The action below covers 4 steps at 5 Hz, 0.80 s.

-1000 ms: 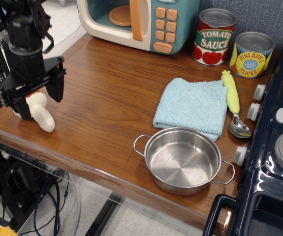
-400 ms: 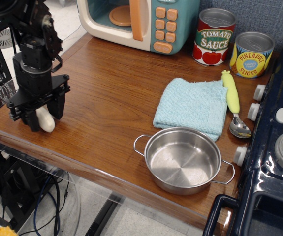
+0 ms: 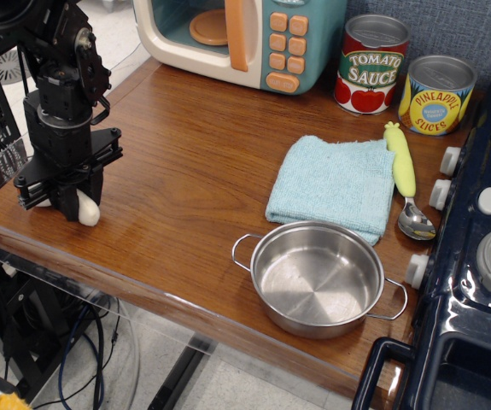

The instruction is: Pick up the mushroom and place it inside the pot.

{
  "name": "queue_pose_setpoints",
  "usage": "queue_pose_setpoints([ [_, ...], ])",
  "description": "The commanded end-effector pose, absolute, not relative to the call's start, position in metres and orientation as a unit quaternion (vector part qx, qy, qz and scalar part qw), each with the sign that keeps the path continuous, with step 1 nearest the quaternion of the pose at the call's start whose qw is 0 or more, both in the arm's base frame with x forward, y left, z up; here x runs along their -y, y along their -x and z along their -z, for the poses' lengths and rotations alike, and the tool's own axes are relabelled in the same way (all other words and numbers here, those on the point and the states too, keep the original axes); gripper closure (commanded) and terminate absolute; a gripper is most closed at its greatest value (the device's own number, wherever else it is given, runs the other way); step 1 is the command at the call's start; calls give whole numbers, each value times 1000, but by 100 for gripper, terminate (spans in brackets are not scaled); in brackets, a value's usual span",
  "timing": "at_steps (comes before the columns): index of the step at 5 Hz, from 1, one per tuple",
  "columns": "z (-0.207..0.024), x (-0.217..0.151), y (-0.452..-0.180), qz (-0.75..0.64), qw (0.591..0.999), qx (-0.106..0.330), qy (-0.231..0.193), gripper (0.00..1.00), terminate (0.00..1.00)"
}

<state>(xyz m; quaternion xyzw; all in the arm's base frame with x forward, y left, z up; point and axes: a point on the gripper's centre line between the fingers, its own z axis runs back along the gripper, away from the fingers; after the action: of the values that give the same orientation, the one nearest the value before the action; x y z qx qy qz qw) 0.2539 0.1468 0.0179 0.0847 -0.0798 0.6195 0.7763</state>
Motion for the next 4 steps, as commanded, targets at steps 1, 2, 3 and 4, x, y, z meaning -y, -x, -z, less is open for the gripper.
queue_pose_setpoints([
  [1, -66, -153, -261, -631, 762, 99, -111, 100, 0],
  [2, -82, -135, -262, -609, 779, 111, -100, 100, 0],
  [3, -97, -99, -264, -576, 805, 122, -75, 100, 0],
  [4, -103, -58, -262, -537, 834, 120, -50, 100, 0],
])
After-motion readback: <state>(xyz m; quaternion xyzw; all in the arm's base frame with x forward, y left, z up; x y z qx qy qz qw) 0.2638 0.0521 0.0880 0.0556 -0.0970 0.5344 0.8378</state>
